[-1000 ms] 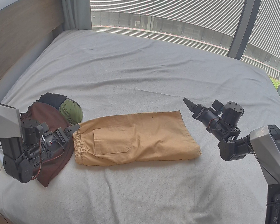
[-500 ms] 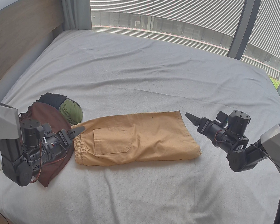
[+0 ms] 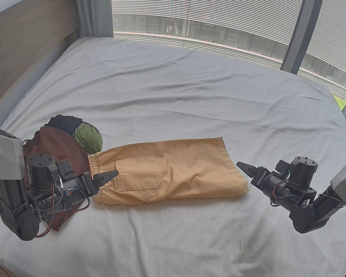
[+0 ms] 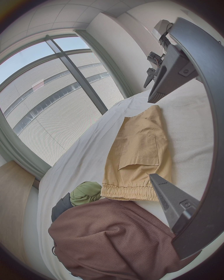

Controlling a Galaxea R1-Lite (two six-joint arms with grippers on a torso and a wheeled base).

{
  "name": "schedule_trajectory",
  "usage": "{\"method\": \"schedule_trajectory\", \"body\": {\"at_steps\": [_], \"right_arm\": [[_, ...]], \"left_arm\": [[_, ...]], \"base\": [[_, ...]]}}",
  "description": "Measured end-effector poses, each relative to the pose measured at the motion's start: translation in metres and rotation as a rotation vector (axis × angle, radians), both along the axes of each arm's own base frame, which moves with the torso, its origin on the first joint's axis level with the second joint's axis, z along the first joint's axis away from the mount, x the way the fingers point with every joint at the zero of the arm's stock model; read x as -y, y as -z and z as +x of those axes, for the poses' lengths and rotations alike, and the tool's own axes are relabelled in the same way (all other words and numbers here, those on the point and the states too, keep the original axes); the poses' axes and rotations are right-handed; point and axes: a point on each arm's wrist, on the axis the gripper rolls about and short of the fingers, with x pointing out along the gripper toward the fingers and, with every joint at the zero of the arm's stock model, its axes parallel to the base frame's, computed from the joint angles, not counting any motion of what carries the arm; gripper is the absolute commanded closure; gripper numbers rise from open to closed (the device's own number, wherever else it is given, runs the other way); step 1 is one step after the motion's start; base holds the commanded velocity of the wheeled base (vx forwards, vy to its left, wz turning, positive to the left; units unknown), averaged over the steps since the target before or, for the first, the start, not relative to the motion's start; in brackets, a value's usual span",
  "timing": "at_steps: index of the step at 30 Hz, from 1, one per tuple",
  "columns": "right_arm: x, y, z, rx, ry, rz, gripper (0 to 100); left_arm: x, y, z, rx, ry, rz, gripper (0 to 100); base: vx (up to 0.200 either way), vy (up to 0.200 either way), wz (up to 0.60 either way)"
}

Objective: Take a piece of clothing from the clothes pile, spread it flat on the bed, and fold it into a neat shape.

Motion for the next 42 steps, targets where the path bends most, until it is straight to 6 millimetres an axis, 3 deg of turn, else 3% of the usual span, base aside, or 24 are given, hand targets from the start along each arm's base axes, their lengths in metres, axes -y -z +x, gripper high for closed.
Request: {"method": "schedule_trajectory", "body": {"at_steps": [25, 33, 42], "right_arm": [[-0.002, 0.071, -0.009, -0.123, 0.01, 0.021, 0], [-0.012, 0.089, -0.001, -0.137, -0.002, 0.016, 0], [-0.021, 0.092, 0.018, -0.092, 0.003, 0.019, 0]], "left_arm": [[-0.002, 0.001, -0.001, 0.031, 0.004, 0.072, 0], [-0.003, 0.001, 0.0, 0.031, 0.002, 0.072, 0], [-0.003, 0.002, 0.0, 0.029, 0.001, 0.072, 0]], "base": [[0.0, 0.0, 0.0], [0.0, 0.0, 0.0], [0.0, 0.0, 0.0]]}}
